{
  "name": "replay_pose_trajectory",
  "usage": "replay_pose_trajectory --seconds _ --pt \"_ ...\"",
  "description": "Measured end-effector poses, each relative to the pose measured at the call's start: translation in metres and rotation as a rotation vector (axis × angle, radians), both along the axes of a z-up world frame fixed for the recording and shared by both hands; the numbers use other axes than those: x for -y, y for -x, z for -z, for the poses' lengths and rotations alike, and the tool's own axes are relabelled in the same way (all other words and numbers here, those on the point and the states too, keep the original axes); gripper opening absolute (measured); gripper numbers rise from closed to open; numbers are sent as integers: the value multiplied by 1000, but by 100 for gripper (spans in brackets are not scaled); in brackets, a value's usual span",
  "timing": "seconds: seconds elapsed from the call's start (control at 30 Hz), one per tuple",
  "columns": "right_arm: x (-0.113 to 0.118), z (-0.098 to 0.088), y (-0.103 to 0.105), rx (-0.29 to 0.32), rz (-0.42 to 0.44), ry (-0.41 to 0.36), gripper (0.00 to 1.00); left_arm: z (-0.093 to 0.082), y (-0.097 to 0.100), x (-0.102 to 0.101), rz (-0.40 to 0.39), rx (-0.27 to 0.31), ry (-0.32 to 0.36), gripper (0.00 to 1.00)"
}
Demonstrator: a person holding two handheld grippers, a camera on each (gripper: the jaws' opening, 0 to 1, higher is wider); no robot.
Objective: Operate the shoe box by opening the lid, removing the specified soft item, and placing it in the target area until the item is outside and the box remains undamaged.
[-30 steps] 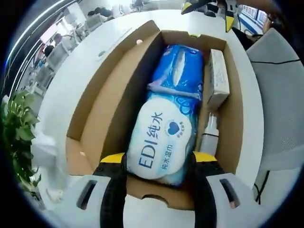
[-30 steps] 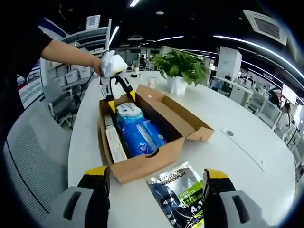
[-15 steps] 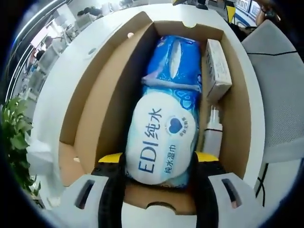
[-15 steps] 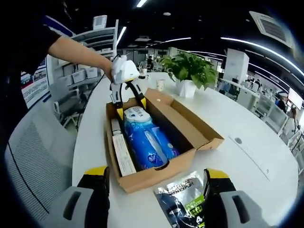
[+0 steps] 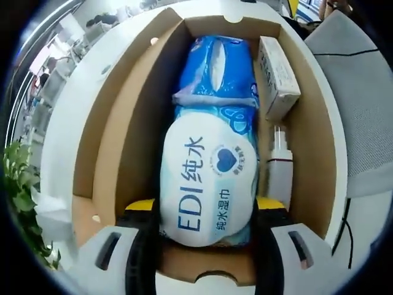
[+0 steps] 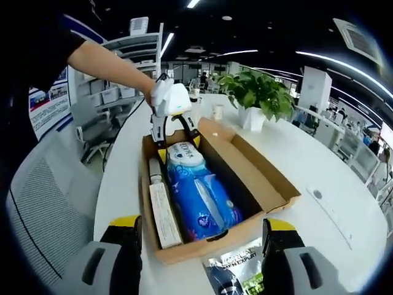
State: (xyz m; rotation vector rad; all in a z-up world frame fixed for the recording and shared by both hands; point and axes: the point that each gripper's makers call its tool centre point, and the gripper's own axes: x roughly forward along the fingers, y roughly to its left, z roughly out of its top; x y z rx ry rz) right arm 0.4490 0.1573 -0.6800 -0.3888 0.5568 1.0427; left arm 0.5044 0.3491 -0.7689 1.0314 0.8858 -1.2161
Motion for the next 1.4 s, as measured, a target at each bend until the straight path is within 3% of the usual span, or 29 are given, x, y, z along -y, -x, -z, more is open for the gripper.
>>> replay_pose_trajectory --seconds 0.33,0.73,1.2,1.4 --pt "-26 9 -5 -10 -49 9 78 3 -1 1 15 -23 12 62" --pt "-60 20 -10 -24 -116 9 78 8 2 3 19 -4 23 63" --pt "-118 32 -31 -41 -189 3 72 13 -2 1 4 -16 21 63" --pt "-136 44 -39 -56 -203 24 68 14 -2 1 3 10 27 63"
